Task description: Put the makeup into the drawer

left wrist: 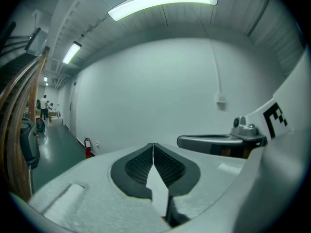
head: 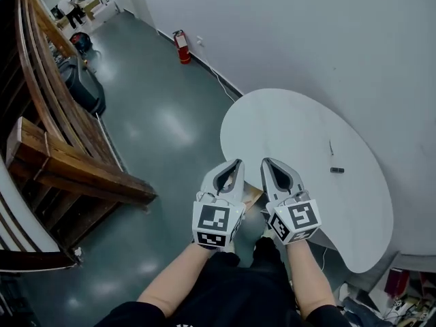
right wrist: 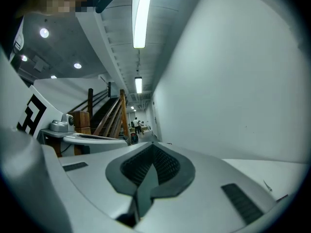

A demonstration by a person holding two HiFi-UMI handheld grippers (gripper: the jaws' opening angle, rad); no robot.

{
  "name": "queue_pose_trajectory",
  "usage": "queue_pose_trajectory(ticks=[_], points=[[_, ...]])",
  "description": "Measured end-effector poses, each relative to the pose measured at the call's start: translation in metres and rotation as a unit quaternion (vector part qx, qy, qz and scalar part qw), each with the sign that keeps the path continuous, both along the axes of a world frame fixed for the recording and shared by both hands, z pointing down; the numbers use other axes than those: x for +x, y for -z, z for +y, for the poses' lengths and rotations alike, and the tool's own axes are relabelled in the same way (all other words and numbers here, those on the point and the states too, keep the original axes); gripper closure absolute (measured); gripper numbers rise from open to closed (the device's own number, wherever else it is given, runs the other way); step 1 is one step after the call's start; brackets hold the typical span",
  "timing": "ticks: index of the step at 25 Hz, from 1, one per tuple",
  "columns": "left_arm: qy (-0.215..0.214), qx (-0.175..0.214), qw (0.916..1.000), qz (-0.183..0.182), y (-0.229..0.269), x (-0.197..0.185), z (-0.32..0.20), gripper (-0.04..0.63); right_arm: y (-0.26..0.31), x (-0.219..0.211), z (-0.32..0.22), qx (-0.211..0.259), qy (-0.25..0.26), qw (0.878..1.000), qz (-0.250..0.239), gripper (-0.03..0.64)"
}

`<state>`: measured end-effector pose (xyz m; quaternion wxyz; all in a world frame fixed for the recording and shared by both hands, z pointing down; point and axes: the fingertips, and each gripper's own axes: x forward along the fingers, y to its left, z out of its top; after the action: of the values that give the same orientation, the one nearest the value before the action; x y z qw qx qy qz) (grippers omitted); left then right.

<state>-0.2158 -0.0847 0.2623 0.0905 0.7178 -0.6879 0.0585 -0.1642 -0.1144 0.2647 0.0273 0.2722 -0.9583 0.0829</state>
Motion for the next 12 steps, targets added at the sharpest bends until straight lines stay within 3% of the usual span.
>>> queue_pose_trajectory(ticks=[12], points=[[-0.017, 0.039, 0.9990, -0.011, 0.051, 0.025, 0.007, 0.583, 0.049, 0.014, 0.010, 0.037, -0.002, 0.999, -0.011, 0.603]])
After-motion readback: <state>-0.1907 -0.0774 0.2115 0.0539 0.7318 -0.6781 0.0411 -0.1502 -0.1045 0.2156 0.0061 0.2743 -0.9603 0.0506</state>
